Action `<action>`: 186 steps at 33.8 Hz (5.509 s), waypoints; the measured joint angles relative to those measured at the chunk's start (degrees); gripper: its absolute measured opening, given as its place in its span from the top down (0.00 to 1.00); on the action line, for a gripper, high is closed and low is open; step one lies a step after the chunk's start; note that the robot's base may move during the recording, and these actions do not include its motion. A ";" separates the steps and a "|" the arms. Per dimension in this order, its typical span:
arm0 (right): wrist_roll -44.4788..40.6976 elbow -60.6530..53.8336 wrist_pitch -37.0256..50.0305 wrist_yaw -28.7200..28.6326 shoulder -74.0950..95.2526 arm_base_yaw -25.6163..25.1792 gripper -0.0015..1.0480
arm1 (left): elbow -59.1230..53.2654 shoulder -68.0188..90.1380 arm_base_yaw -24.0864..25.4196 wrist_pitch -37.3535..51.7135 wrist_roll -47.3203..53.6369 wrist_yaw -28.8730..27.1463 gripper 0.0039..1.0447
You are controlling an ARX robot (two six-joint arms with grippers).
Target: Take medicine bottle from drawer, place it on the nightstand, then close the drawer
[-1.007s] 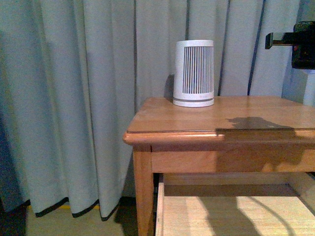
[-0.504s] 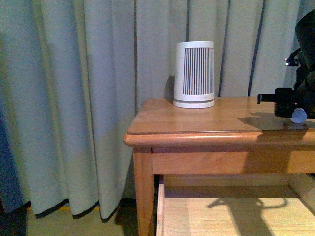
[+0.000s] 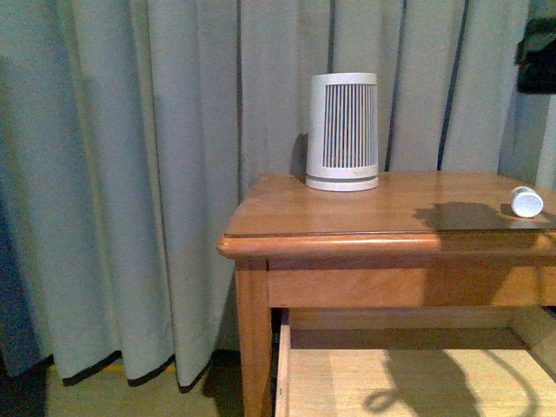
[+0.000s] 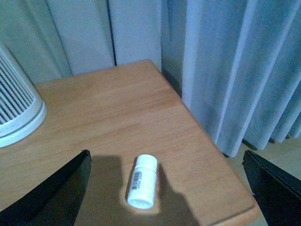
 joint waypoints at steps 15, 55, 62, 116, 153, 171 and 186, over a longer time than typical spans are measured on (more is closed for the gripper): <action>10.43 -50.16 -0.28 -5.01 -40.59 10.29 0.07 | 0.00 -0.02 0.00 0.00 0.00 0.00 0.06; -8.68 -34.58 46.86 1.27 22.49 2.03 0.07 | 0.00 -0.02 0.00 0.00 0.00 0.00 0.06; -14.05 -27.15 44.46 0.61 25.66 0.11 0.07 | 0.00 -0.02 0.00 0.00 0.00 0.00 0.06; -8.07 -70.95 -4.09 -10.95 -86.47 9.57 0.33 | 0.00 -0.02 0.00 0.00 0.00 0.02 0.06; -9.09 -74.40 -4.81 -25.14 -90.88 -1.66 0.25 | 0.00 -0.02 0.00 0.00 0.00 0.02 0.06; -9.09 -74.40 -4.81 -25.14 -90.88 -1.66 0.07 | 0.00 -0.02 0.00 0.00 0.00 0.02 0.06; -9.09 -74.40 -4.81 -25.14 -90.88 -1.66 0.07 | 0.00 0.00 0.00 0.00 0.00 0.02 0.06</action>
